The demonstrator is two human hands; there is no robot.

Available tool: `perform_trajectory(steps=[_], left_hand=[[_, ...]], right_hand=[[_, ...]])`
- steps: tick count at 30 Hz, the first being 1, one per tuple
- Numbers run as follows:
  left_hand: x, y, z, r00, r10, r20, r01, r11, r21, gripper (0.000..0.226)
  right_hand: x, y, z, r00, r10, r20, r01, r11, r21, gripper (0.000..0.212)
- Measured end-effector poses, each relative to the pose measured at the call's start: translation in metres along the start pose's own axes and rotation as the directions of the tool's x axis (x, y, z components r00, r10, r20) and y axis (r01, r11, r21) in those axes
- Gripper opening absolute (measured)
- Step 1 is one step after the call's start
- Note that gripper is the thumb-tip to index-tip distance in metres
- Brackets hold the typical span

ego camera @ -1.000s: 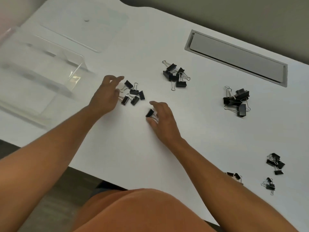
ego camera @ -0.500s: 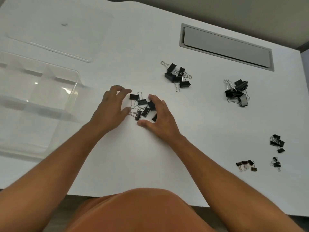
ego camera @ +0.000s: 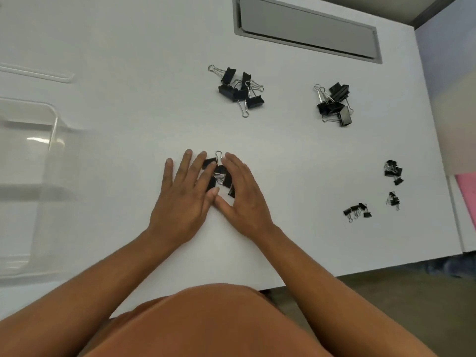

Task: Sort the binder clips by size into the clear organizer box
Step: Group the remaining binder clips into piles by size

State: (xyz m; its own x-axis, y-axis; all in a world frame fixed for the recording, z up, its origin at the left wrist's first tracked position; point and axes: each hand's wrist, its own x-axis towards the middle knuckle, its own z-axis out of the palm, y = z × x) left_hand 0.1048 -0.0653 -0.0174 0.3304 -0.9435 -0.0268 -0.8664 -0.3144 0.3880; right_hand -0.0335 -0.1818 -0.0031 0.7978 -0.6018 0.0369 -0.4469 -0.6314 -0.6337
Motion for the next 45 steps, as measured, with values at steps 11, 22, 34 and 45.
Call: perform_trajectory(steps=[11, 22, 34, 45], left_hand=[[-0.003, -0.015, 0.005, 0.987, 0.092, -0.135, -0.100, 0.993, -0.055, 0.052], [0.000, 0.020, 0.012, 0.986, 0.152, -0.074, -0.159, 0.982, -0.102, 0.085], [0.031, 0.052, 0.030, 0.982, 0.187, -0.011, -0.184, 0.975, 0.128, 0.064], [0.024, 0.074, 0.020, 0.970, 0.152, -0.191, -0.130, 0.984, 0.123, 0.056]], right_hand=[[-0.071, 0.012, -0.029, 0.928, 0.350, -0.127, -0.346, 0.937, 0.052, 0.050], [-0.057, 0.014, -0.037, 0.950, 0.244, -0.195, -0.261, 0.963, -0.066, 0.090], [-0.030, 0.050, -0.026, 0.979, 0.193, -0.072, -0.205, 0.948, -0.245, 0.053], [-0.053, 0.059, -0.075, 0.937, 0.288, -0.197, -0.209, 0.916, 0.343, 0.047]])
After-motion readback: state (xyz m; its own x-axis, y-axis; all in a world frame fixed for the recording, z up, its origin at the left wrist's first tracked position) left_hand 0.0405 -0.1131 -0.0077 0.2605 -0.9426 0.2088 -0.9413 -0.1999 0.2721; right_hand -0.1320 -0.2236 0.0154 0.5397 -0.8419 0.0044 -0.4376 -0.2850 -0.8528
